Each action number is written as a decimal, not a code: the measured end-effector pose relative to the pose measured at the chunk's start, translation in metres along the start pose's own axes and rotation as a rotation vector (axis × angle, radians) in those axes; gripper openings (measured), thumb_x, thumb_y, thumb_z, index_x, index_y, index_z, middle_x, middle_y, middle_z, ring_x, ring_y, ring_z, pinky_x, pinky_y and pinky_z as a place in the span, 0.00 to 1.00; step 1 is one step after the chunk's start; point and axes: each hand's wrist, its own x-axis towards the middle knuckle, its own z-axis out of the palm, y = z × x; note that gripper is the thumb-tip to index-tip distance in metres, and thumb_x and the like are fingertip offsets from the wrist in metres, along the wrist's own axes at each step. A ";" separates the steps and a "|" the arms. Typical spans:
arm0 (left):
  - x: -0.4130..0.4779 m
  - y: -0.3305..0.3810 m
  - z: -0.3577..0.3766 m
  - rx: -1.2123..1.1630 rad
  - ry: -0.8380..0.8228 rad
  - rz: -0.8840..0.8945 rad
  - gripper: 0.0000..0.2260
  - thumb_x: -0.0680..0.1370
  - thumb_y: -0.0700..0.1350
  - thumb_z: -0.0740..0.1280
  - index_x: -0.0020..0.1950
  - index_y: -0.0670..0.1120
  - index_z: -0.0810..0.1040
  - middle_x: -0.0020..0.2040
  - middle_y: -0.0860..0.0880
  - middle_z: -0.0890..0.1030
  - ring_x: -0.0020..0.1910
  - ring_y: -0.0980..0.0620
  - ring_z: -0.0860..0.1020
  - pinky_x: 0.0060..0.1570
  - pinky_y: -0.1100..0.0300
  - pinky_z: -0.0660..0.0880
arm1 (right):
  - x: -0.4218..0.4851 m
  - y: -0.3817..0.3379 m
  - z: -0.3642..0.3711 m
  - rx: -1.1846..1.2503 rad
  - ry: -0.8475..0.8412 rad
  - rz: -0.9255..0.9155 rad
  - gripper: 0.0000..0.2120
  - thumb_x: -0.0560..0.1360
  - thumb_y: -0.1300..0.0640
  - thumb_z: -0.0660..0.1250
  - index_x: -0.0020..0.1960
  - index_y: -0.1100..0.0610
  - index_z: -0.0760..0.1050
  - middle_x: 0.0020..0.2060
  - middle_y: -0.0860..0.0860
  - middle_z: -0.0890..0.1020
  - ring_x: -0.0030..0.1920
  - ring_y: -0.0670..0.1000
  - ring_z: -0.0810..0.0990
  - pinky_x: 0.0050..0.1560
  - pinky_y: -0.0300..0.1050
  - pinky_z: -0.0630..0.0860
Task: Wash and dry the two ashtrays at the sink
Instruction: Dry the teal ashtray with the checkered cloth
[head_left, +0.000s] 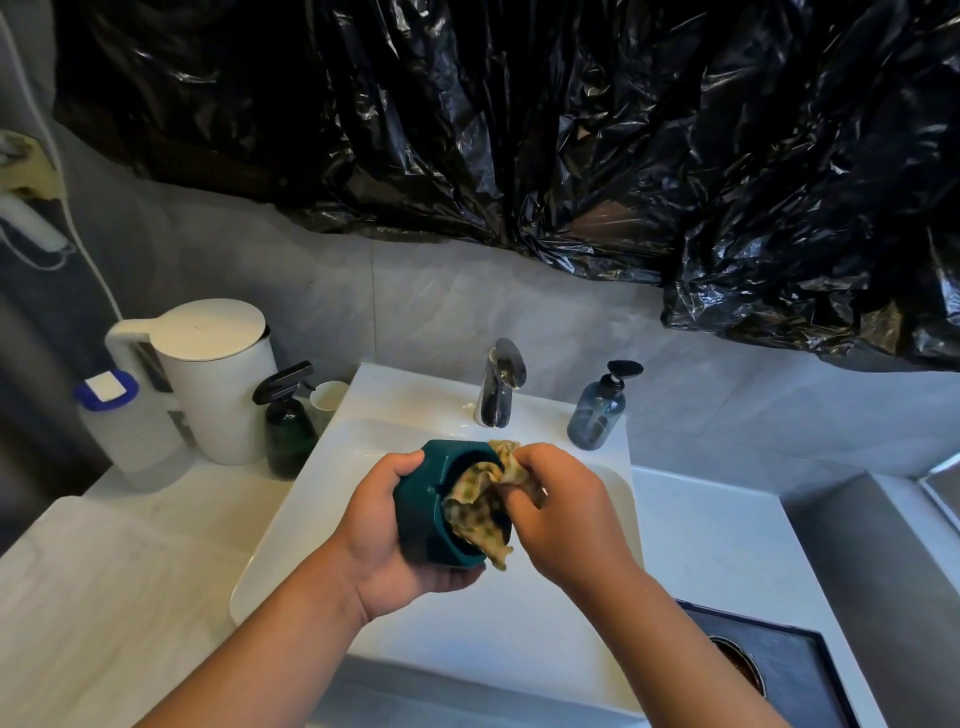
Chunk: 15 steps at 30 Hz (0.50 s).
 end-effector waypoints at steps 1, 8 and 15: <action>0.001 0.000 -0.002 -0.013 0.002 -0.001 0.23 0.73 0.58 0.59 0.49 0.44 0.87 0.47 0.36 0.84 0.49 0.37 0.77 0.51 0.44 0.75 | -0.001 0.003 -0.001 -0.075 0.026 -0.104 0.08 0.76 0.59 0.69 0.44 0.48 0.73 0.37 0.40 0.73 0.40 0.46 0.72 0.38 0.36 0.68; 0.005 0.004 -0.004 0.033 0.073 0.026 0.23 0.75 0.57 0.61 0.59 0.44 0.83 0.53 0.36 0.83 0.50 0.38 0.78 0.48 0.44 0.78 | -0.010 0.004 -0.004 -0.312 -0.291 -0.531 0.15 0.80 0.49 0.61 0.63 0.52 0.76 0.60 0.48 0.81 0.57 0.51 0.77 0.57 0.48 0.78; 0.002 0.000 0.000 0.184 0.036 0.193 0.14 0.76 0.50 0.61 0.55 0.47 0.82 0.45 0.42 0.84 0.43 0.45 0.80 0.39 0.53 0.77 | -0.018 -0.006 0.006 -0.204 -0.420 -0.420 0.11 0.83 0.48 0.54 0.59 0.52 0.70 0.58 0.49 0.77 0.54 0.48 0.71 0.57 0.48 0.71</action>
